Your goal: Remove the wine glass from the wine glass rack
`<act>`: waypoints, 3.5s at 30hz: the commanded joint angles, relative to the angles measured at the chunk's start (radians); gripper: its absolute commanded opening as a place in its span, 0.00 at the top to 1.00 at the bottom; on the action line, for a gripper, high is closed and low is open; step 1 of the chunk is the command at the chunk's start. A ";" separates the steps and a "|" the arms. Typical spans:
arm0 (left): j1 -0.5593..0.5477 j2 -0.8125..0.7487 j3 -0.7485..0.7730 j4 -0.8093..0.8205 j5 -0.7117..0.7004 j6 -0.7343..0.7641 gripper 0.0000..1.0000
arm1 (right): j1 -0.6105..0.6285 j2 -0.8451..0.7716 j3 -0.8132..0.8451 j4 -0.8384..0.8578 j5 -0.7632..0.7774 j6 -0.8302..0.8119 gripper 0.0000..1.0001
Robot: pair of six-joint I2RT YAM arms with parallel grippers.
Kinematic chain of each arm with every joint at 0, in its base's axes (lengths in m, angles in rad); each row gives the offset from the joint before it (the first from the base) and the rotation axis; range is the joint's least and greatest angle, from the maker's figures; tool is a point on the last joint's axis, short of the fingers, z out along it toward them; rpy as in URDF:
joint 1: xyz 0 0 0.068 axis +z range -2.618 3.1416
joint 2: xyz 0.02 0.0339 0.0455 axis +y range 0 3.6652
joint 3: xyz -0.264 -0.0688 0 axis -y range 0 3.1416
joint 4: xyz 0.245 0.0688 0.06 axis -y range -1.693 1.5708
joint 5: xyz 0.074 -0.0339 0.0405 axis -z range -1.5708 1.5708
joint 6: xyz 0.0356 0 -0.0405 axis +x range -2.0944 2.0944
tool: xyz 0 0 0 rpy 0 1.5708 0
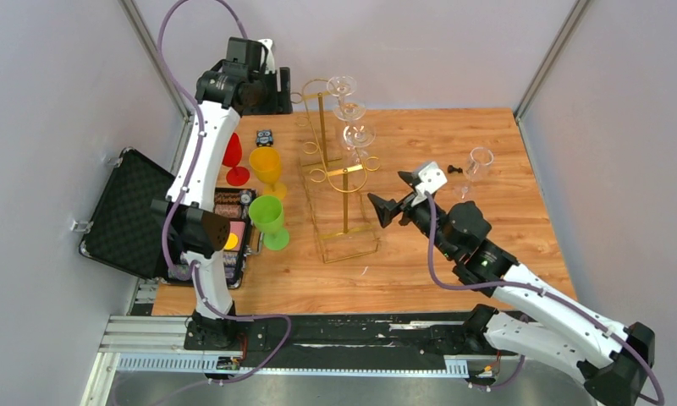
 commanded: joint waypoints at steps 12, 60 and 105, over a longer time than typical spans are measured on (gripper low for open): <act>-0.004 -0.140 -0.069 0.008 -0.012 0.057 0.20 | -0.061 -0.034 0.226 -0.320 0.092 -0.002 0.14; -0.002 0.113 0.155 0.015 0.164 0.017 1.00 | -0.155 -0.084 0.227 -0.390 0.019 0.066 0.37; -0.045 0.156 0.201 0.024 0.141 0.016 0.95 | -0.177 0.056 0.449 -0.580 0.043 0.144 0.31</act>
